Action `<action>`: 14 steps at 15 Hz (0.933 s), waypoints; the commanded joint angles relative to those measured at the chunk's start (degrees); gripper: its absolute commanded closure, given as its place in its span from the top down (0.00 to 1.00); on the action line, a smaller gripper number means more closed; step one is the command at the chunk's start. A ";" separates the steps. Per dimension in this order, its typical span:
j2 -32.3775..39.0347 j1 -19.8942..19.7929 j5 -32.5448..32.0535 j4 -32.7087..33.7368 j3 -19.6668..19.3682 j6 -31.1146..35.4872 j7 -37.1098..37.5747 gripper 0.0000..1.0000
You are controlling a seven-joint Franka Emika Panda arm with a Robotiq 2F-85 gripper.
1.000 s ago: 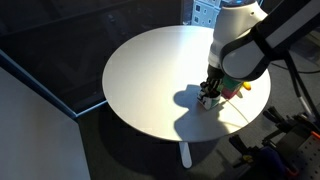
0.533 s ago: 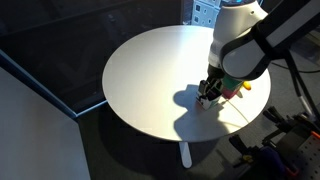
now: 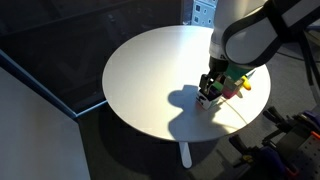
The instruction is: Remove the block with a number from the stack and place it on the table
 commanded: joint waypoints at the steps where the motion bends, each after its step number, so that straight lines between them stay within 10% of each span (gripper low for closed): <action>1: -4.66 -0.12 -0.46 -0.06 0.66 -3.97 1.89 1.00; 14: -11.04 -1.01 -0.38 8.29 1.44 -11.60 5.13 1.00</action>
